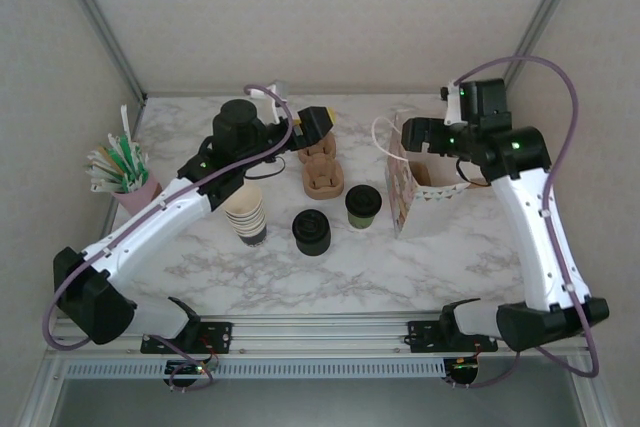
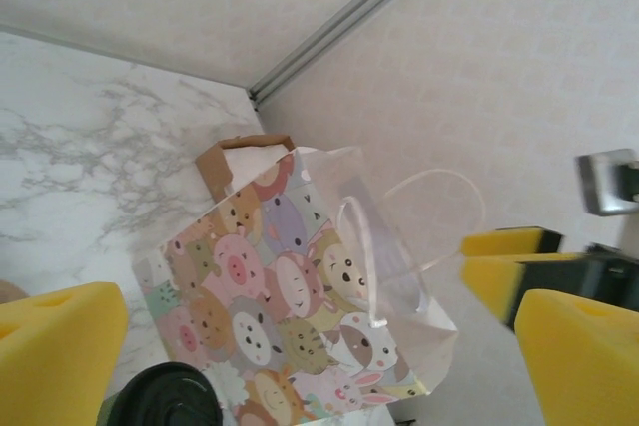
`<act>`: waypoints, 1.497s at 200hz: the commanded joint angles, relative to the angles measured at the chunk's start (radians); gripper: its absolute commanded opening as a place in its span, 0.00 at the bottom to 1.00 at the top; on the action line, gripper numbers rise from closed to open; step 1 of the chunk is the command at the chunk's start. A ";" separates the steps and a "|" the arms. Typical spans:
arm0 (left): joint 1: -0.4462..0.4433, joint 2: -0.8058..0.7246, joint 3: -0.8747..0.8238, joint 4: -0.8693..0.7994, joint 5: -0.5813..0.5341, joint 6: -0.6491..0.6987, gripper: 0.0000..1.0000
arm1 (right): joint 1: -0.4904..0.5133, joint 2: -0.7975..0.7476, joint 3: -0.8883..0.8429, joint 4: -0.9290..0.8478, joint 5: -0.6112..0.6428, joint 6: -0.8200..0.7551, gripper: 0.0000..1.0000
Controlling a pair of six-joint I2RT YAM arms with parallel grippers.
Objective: Pack the takeout coffee
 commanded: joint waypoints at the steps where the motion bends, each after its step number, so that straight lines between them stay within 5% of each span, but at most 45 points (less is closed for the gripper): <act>1: 0.005 -0.055 0.046 -0.096 -0.050 0.080 1.00 | 0.013 -0.049 0.036 -0.034 -0.100 0.035 0.99; 59: 0.011 -0.175 -0.029 -0.159 -0.097 0.099 1.00 | 0.175 -0.054 0.049 -0.066 -0.183 0.054 0.99; 143: 0.108 -0.195 -0.051 -0.190 -0.052 0.091 0.99 | 0.505 0.092 0.052 -0.090 -0.062 0.007 0.99; 214: 0.230 -0.138 -0.056 -0.208 0.106 0.096 1.00 | 0.556 0.202 0.015 -0.084 0.095 0.065 0.99; 299: 0.237 0.009 -0.039 -0.242 0.201 0.128 1.00 | 0.557 0.220 -0.088 -0.009 0.174 0.109 0.99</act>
